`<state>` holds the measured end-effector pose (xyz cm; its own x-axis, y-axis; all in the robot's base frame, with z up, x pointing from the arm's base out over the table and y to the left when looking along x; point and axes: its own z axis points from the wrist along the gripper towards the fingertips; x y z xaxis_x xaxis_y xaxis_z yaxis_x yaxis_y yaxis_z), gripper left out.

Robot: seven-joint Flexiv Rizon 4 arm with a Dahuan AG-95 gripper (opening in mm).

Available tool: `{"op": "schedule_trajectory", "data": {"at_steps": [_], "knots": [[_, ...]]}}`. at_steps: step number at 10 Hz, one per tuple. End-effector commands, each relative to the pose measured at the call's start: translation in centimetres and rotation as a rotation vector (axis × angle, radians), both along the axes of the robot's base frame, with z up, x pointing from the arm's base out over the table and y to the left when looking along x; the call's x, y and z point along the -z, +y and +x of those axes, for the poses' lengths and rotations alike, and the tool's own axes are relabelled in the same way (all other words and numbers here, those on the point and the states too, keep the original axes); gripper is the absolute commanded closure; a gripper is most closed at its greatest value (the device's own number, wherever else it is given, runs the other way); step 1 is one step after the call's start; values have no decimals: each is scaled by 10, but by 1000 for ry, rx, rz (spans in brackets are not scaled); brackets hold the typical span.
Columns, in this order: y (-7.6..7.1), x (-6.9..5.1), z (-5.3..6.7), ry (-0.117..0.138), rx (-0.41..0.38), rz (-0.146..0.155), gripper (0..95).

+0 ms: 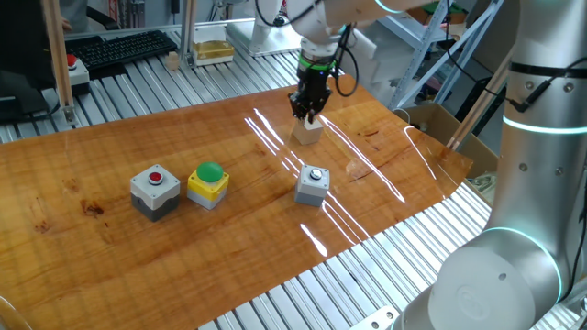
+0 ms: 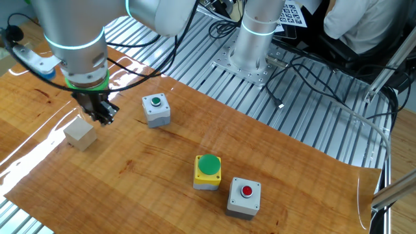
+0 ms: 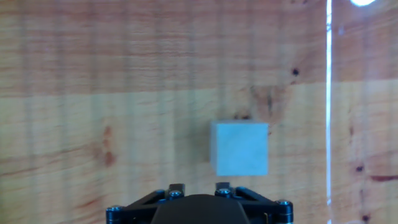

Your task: Pick up the small block on the left and move it to the right

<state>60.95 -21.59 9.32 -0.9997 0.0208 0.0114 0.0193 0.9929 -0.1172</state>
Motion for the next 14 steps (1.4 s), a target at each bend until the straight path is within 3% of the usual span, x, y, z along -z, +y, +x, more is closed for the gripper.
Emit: {"op": "schedule_trajectory", "data": {"at_steps": [1, 4, 11, 12, 14], "knots": [[-14, 6, 10, 3, 8, 22, 190], [-29, 9, 18, -1, 16, 50, 190], [-43, 26, 22, -15, 9, 71, 190], [-43, 28, 23, -17, 14, 77, 0], [-42, 33, 24, -21, 25, 89, 0]]}}
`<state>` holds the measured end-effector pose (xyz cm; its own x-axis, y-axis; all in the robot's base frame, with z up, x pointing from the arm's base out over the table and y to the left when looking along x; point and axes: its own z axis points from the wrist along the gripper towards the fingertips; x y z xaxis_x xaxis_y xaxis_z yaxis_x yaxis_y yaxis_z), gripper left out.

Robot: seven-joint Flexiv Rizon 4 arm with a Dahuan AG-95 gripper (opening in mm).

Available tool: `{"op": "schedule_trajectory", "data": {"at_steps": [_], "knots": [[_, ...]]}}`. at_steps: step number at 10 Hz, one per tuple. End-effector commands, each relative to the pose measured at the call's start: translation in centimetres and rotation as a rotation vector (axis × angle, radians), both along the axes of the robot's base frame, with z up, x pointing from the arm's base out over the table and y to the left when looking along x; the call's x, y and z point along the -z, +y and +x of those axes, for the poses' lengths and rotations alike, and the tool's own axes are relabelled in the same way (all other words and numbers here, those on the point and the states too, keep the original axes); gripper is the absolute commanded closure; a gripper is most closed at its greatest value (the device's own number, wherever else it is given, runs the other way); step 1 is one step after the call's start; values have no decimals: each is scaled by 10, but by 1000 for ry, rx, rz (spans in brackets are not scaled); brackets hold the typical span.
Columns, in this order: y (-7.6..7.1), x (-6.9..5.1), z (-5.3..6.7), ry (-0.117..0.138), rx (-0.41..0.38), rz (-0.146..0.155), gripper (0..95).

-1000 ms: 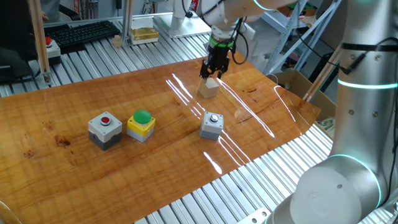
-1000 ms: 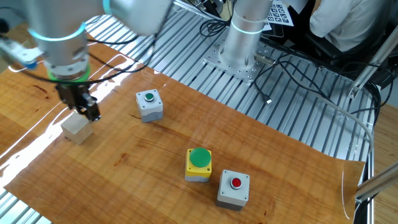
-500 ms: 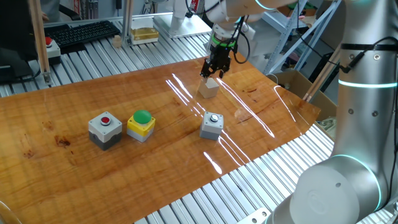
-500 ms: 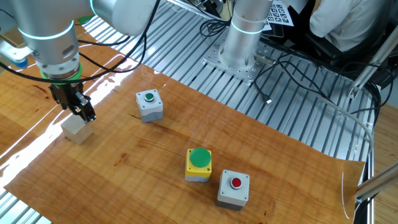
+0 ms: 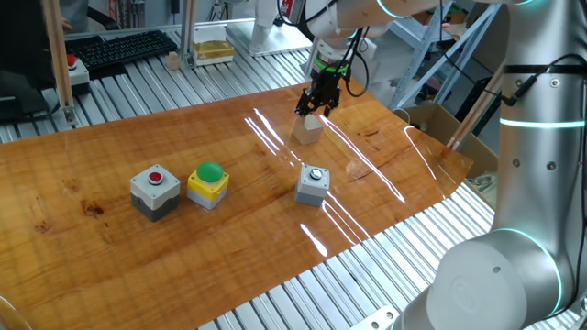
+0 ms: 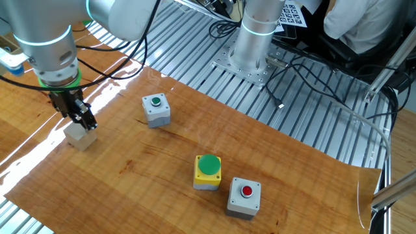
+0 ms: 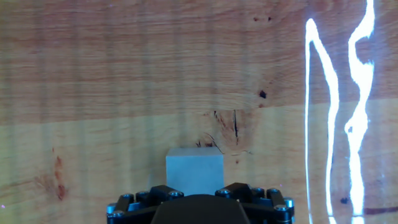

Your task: Pick up the small block on the left and move it to the right

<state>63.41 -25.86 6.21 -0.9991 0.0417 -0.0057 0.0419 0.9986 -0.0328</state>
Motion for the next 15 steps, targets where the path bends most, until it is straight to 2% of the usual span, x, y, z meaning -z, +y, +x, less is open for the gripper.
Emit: {"op": "schedule_trajectory", "data": {"at_steps": [1, 3, 4, 7, 10, 11, 15], "knots": [[1, 4, 0, -4, 8, 12, 0], [2, 11, 2, -6, 16, 19, 0], [3, 13, 3, -5, 16, 20, 190], [4, 20, 4, -11, 23, 21, 190], [4, 27, 6, -28, 24, 22, 190], [4, 27, 6, -36, 8, 19, 950], [4, 27, 6, -42, -4, 12, 950]]}}
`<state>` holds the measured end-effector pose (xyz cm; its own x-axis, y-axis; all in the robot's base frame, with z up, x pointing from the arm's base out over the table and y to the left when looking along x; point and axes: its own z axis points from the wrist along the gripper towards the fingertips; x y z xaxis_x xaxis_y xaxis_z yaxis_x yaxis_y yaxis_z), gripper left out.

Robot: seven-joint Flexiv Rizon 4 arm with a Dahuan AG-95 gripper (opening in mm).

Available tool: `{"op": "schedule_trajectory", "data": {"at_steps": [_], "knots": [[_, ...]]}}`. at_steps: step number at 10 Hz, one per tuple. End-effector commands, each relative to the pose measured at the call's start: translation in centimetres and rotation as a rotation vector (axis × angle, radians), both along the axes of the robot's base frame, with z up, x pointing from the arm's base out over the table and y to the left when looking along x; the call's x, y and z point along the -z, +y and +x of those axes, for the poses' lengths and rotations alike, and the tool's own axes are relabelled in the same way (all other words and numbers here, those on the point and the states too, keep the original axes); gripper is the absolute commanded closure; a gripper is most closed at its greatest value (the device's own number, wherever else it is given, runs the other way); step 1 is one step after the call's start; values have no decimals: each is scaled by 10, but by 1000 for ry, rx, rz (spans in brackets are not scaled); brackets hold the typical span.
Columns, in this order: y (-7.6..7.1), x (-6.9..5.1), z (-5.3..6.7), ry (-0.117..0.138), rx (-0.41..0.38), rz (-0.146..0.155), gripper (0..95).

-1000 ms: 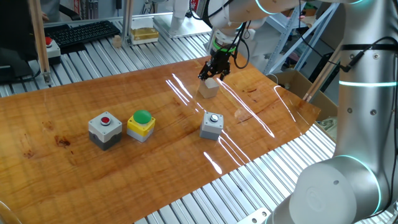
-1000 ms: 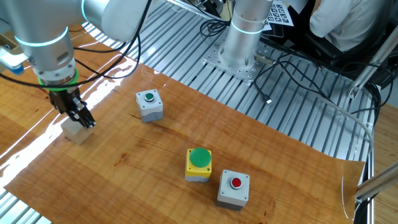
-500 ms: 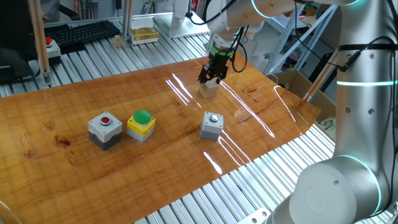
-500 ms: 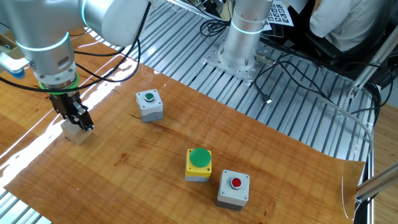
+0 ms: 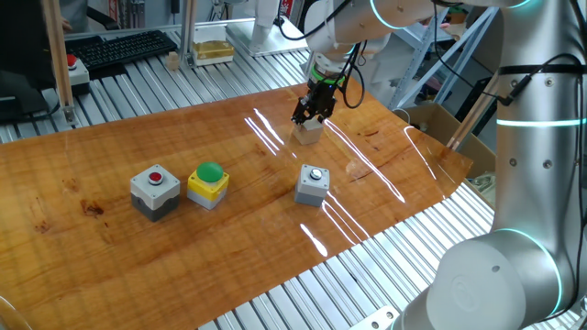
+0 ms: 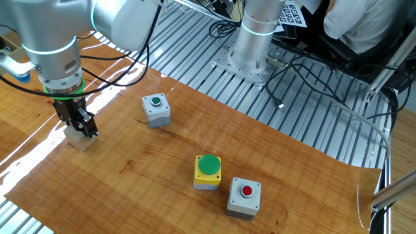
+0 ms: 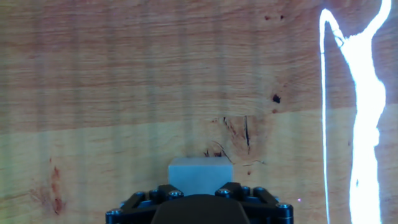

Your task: Pick up the small block on the left and move it to the right

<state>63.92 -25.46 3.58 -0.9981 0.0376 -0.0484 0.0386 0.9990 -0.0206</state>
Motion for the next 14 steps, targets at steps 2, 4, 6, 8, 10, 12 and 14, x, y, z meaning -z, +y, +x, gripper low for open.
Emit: {"op": "schedule_trajectory", "data": {"at_steps": [2, 4, 6, 8, 10, 12, 14], "knots": [[0, 0, 1, 4, 1, -1, 950], [5, -4, 1, 17, 6, -2, 950], [23, -11, 2, 18, 25, -5, 950], [50, -22, 4, 27, 52, -9, 950], [74, -33, 4, 44, 78, -10, 950], [103, -44, 3, 64, 91, -8, 950], [139, -51, 0, 99, 69, 2, 950]]}}
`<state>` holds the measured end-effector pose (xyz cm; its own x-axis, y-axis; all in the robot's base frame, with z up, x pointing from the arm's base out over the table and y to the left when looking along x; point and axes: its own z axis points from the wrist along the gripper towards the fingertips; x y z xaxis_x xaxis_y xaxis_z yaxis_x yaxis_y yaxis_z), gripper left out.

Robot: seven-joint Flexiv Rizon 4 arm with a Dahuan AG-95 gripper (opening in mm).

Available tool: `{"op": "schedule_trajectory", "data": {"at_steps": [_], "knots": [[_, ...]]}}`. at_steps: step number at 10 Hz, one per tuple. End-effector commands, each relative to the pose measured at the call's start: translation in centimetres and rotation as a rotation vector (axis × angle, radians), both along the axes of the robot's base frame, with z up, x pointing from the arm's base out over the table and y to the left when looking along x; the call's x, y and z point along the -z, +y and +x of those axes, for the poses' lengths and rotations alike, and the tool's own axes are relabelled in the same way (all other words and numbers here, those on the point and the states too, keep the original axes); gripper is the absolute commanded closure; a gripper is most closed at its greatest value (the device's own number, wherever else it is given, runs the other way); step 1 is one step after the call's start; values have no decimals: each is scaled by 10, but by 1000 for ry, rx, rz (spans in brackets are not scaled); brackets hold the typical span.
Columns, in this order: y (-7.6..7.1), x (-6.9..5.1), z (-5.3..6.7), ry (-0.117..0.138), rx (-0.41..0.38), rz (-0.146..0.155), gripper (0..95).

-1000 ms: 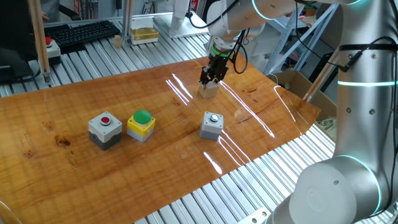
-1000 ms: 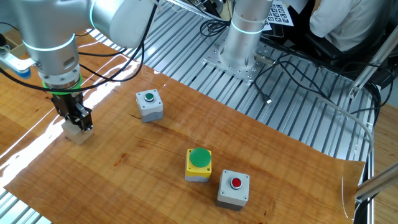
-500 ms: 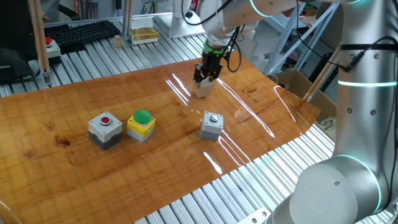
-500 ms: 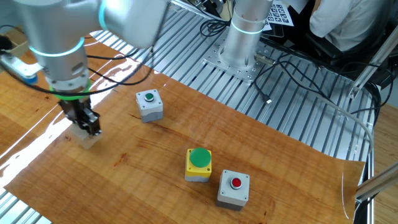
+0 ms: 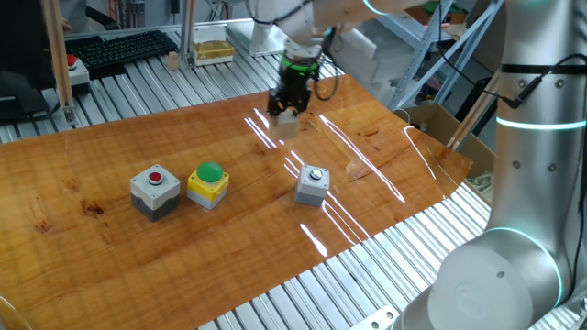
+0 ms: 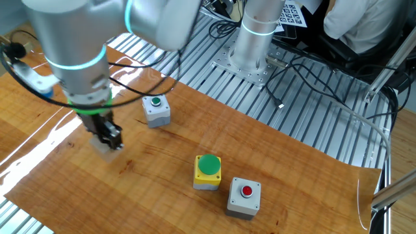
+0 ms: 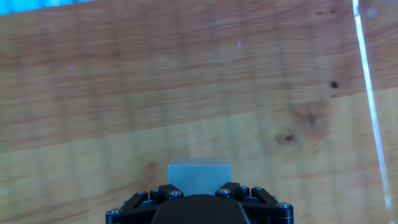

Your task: Pick up the small block on the left and move it to the right

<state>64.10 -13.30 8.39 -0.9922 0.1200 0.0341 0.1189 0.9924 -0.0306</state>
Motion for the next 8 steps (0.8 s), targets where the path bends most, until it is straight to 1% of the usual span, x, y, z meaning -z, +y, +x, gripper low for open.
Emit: {"op": "schedule_trajectory", "data": {"at_steps": [1, 2, 3, 5, 6, 8], "knots": [[29, -3, -4, 26, -11, 16, 950], [37, -3, -6, 28, -11, 21, 950], [51, -2, -9, 37, -9, 22, 950], [70, -1, -16, 48, -1, 21, 950], [78, -1, -18, 49, 10, 20, 950], [81, 1, -20, 52, 6, 25, 950]]}}
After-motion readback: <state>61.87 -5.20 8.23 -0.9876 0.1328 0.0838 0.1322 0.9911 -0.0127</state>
